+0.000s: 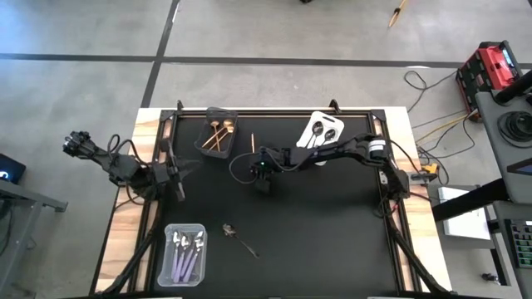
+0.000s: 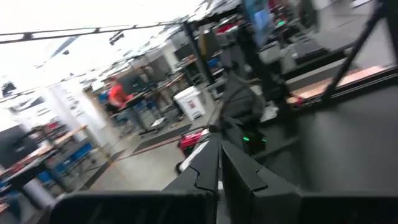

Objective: Sort silverware by color (type)
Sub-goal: Put the gold spoon into the black bin

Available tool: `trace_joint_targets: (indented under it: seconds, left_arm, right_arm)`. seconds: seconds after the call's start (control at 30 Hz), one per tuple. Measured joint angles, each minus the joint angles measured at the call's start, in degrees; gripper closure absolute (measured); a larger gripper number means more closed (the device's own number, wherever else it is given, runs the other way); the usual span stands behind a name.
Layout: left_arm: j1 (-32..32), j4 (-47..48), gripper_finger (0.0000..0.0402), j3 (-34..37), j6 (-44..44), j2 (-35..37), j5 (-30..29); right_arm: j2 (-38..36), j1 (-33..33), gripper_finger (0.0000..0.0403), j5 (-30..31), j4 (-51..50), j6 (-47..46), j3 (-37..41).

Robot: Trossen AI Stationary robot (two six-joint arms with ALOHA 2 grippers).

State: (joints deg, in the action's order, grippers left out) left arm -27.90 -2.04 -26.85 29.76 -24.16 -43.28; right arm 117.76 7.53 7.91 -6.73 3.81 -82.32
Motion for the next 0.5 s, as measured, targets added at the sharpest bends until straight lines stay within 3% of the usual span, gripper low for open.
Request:
trace_joint_targets:
  seconds: [0.2, 0.5]
  left_arm:
    - [-0.02, 0.00, 0.0401, -0.01, -0.51, -1.05, 7.97]
    - [0.00, -0.05, 0.0401, -0.87, -3.40, -4.34, 9.37]
  right_arm:
    - [-5.65, -1.60, 0.0391, -2.51, -7.31, 0.06, 0.08]
    - [-13.84, -5.71, 0.0394, -9.62, -13.22, -0.64, 0.09]
